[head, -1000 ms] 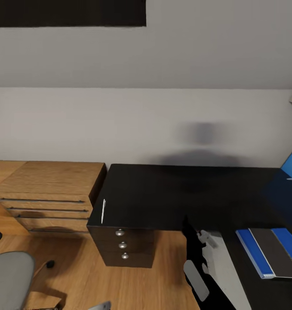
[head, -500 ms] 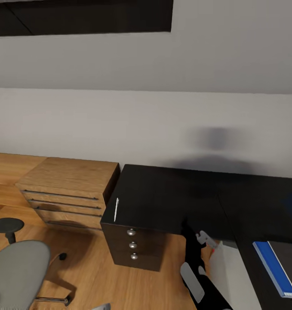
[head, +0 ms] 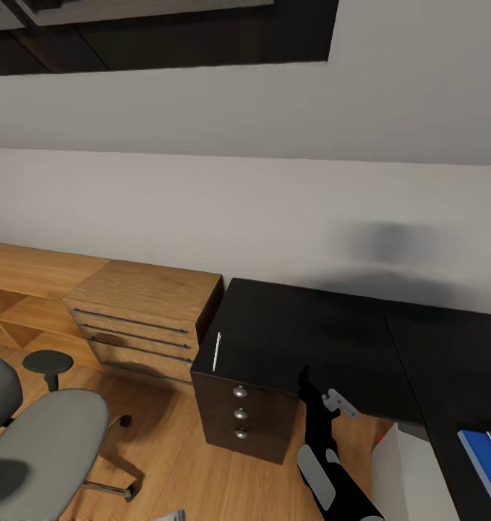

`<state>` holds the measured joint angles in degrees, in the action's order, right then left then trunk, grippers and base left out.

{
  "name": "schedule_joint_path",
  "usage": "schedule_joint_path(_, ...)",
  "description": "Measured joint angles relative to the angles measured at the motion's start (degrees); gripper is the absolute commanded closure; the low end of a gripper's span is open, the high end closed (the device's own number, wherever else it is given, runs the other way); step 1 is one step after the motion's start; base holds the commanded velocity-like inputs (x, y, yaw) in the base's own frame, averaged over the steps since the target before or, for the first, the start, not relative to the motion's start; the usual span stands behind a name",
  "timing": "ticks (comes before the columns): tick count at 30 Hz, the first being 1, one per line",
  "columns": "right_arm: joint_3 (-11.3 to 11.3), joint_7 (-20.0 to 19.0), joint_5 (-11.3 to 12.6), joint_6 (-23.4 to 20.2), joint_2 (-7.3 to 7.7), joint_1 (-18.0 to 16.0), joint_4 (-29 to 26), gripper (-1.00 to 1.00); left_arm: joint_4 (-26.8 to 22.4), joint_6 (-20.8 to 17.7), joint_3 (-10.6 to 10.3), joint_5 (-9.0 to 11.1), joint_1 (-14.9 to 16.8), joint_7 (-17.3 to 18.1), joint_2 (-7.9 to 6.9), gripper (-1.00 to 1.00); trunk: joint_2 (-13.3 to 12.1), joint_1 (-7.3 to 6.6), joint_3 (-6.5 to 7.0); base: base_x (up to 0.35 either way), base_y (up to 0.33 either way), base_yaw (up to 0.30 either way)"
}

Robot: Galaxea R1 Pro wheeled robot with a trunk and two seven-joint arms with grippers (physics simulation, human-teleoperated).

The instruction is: In the bedroom, organize the workspace by keeping the computer under the desk, ensuring the monitor is on the desk, placing the keyboard on the desk next to the monitor, placing the mouse on the desk next to the keyboard, moving the folder from the swivel chair onto the desk next to the mouse, stacking the notebook on top of the folder with the pen on top of the notebook, and positioning the swivel chair next to the desk.

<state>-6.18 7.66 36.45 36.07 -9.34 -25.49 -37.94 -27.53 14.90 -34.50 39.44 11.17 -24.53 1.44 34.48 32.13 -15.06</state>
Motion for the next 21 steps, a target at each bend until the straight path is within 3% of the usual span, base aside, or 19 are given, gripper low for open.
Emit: schedule_joint_path(21,0.0,0.0,-0.2,0.0,-0.12,-0.1,0.9,-1.0,0.0,0.0,0.0,0.0,0.0,-0.1,0.0,-1.0,0.0,0.0,1.28,0.0,0.0,0.218)
